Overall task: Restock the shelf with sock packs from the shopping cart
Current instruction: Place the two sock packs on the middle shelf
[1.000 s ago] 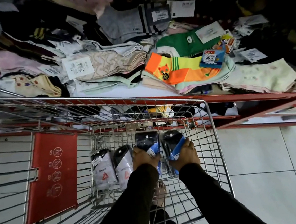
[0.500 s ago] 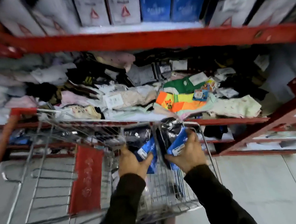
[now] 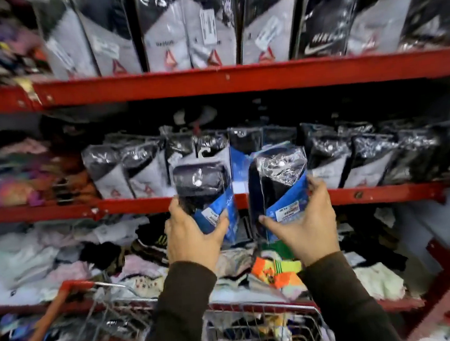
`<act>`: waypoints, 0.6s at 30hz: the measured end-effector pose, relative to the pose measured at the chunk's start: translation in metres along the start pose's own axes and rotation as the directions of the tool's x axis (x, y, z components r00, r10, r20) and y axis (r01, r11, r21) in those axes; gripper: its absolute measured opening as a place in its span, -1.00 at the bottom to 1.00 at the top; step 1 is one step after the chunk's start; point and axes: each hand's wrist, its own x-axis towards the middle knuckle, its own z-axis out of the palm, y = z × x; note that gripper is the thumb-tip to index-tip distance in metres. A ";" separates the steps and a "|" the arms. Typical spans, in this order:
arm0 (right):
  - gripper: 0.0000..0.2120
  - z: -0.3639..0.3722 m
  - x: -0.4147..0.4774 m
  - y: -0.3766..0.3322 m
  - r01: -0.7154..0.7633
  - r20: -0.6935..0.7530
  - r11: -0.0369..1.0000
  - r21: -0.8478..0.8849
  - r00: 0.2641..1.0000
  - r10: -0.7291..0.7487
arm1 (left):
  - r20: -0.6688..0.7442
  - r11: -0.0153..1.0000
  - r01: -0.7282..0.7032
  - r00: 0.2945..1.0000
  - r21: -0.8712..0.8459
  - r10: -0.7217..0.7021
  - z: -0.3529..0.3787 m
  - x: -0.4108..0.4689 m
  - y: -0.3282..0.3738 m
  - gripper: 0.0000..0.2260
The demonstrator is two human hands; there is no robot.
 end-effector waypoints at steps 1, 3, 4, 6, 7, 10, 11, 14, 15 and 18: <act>0.00 0.000 0.011 -0.004 0.022 -0.021 1.000 0.010 1.000 -0.022 | -0.016 0.999 -0.030 0.999 -0.011 0.030 0.000 0.012 0.008 -0.12; 0.01 0.004 0.037 -0.007 0.054 -0.087 0.998 0.027 0.995 -0.052 | -0.039 0.996 -0.088 0.995 -0.023 0.087 0.004 0.038 0.023 -0.11; 0.02 0.008 0.050 -0.006 0.062 -0.119 0.998 0.028 0.991 -0.058 | -0.045 0.994 -0.111 0.993 -0.021 0.110 0.008 0.050 0.029 -0.10; 0.02 0.018 0.073 -0.002 0.065 -0.160 0.998 0.021 0.985 -0.061 | -0.037 0.990 -0.140 0.990 -0.017 0.139 0.020 0.073 0.038 -0.09; 0.02 0.025 0.083 0.002 0.059 -0.171 0.998 0.014 0.984 -0.056 | -0.021 0.989 -0.144 0.989 -0.015 0.144 0.028 0.083 0.042 -0.09; 0.00 0.047 0.101 0.021 0.019 -0.170 1.000 -0.007 0.985 -0.020 | 0.035 0.991 -0.130 0.991 -0.004 0.130 0.055 0.102 0.045 -0.11; 0.00 0.054 0.104 0.029 -0.005 -0.169 1.000 -0.015 0.986 0.002 | 0.049 0.992 -0.124 0.991 0.000 0.123 0.064 0.105 0.045 -0.11; 0.01 0.071 0.108 0.046 -0.059 -0.192 0.998 -0.036 0.980 0.051 | 0.091 0.994 -0.112 0.990 0.014 0.110 0.089 0.108 0.043 -0.11; 0.02 0.075 0.108 0.051 -0.073 -0.210 0.996 -0.043 0.976 0.062 | 0.110 0.994 -0.104 0.989 0.016 0.101 0.097 0.108 0.042 -0.11; 0.04 0.082 0.110 0.056 -0.098 -0.251 0.994 -0.049 0.965 0.082 | 0.141 0.999 -0.051 0.989 0.015 0.048 0.114 0.109 0.039 -0.08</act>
